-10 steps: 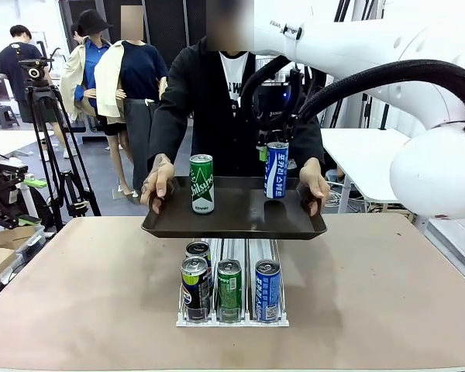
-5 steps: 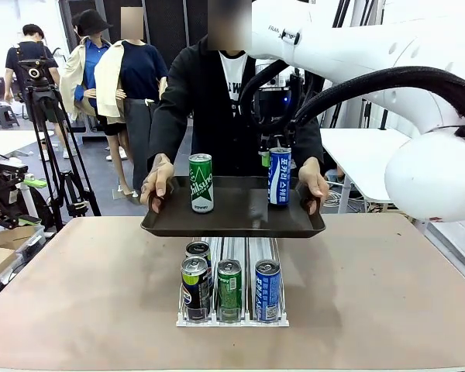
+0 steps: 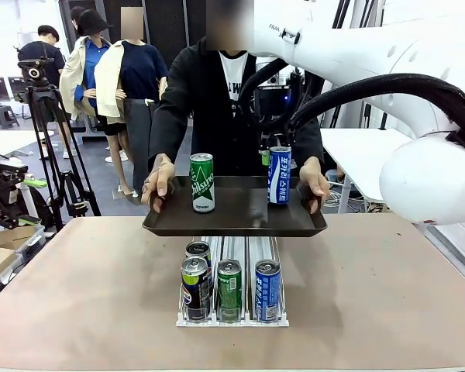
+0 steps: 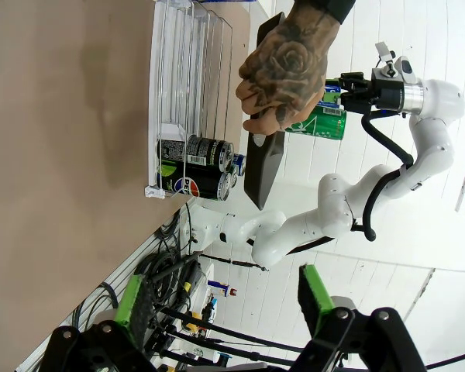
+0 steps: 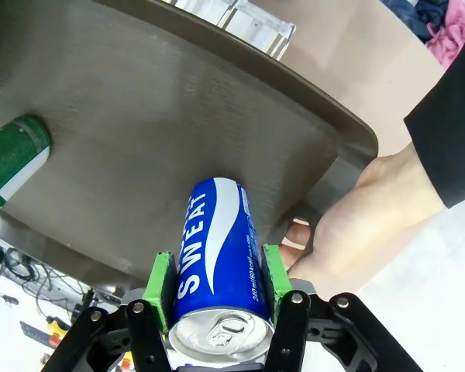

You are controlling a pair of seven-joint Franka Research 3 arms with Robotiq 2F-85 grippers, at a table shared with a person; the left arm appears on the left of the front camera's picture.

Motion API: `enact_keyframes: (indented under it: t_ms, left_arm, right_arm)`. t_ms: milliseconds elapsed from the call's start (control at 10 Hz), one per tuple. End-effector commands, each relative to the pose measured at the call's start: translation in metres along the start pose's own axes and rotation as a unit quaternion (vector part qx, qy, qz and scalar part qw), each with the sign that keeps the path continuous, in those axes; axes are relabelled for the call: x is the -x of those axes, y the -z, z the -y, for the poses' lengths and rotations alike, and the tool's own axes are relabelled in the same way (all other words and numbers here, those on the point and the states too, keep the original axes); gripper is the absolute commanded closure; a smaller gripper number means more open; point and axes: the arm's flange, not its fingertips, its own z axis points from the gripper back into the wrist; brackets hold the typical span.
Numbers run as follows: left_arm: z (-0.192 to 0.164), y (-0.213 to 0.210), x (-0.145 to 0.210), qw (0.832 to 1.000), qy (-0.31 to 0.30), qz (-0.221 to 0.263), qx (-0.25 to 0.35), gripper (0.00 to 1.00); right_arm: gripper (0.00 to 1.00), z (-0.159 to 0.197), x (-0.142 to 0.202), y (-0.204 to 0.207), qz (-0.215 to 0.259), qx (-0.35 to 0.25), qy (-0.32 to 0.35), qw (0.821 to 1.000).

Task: Retrieve and hand over the desired beverage to the person.
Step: Place the picked can on the Handle tray extended by the person.

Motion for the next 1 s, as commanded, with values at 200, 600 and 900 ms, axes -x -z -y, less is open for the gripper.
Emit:
enact_keyframes:
  t_ms: [200, 600, 900]
  left_arm:
    - [0.001, 0.001, 0.002, 1.0, 0.001, 0.004, -0.002, 0.0]
    - [0.001, 0.001, 0.002, 1.0, 0.001, 0.004, -0.002, 0.0]
    - [0.001, 0.001, 0.002, 1.0, 0.001, 0.004, -0.002, 0.0]
  right_arm:
    - [0.03, -0.001, -0.026, -0.028, -0.007, -0.002, 0.004, 1.0]
    - [0.0, -0.003, -0.02, -0.034, 0.018, 0.008, 0.003, 1.0]
    - [0.0, -0.006, -0.016, -0.037, 0.013, 0.031, 0.007, 0.999]
